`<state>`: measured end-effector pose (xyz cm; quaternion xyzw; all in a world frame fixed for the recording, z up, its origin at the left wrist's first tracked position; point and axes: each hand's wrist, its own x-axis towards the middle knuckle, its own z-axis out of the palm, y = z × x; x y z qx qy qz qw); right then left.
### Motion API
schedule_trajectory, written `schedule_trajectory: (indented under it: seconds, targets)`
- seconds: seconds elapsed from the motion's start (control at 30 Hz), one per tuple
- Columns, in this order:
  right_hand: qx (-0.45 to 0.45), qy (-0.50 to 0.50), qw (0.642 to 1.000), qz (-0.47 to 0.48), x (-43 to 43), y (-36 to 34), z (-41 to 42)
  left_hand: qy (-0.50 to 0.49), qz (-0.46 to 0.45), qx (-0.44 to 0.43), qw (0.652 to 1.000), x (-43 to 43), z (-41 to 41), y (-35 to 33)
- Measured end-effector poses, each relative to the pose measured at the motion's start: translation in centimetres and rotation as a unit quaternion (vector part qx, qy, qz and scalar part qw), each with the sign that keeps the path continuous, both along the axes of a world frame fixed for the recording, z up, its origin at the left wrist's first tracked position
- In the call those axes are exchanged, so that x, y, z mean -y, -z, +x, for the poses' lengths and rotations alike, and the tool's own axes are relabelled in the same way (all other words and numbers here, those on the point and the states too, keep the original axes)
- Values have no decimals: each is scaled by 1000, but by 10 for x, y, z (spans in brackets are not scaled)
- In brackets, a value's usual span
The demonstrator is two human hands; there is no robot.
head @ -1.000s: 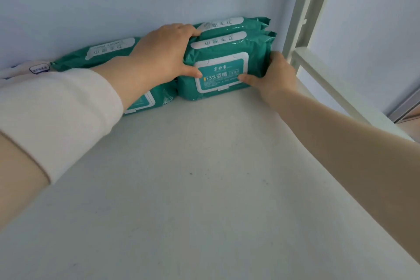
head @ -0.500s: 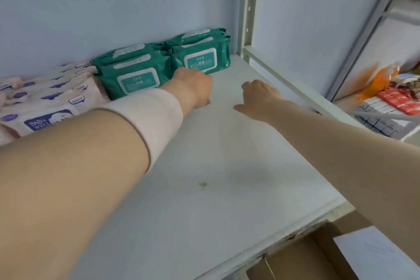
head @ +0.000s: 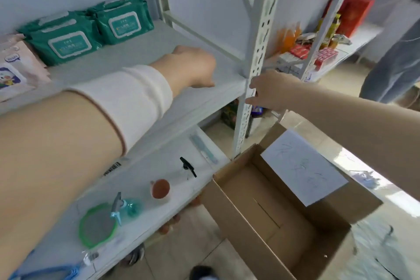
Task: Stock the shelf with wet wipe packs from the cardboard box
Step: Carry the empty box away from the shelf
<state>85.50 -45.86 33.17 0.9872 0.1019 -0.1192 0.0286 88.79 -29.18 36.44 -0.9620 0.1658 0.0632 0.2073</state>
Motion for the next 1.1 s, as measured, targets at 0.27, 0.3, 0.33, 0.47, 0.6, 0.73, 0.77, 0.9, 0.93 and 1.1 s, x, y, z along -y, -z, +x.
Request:
schedule_trajectory:
  seconds: [0.27,0.3,0.33,0.47,0.6,0.73,0.77,0.9,0.93,1.1]
  targets:
    - [-84,159,983,39,154,97,-90,83,-82,-67,991,127,-50,101]
    - [-102,181,977,42,167,116,-101,78,-83,-86,990,134,-52,119]
    - [-117,203,971,43,178,136,-111,71,-88,-106,988,141,-52,137]
    - [-168,301,936,72,207,210,-152,32,-129,-170,976,148,-47,211]
    - [-232,420,867,133,217,295,-200,-16,-133,-248,960,149,-27,299]
    - [-279,550,765,186,214,376,-237,-96,-173,-285,938,139,-7,384]
    - [-269,580,743,199,214,394,-241,-128,-190,-286,930,136,-2,405]
    - [-179,690,655,250,218,466,-240,-216,-224,-225,923,117,23,486]
    - [-145,716,634,253,219,483,-238,-229,-232,-208,922,113,31,505]
    - [-8,810,546,211,219,540,-229,-266,-239,-191,914,102,58,576]
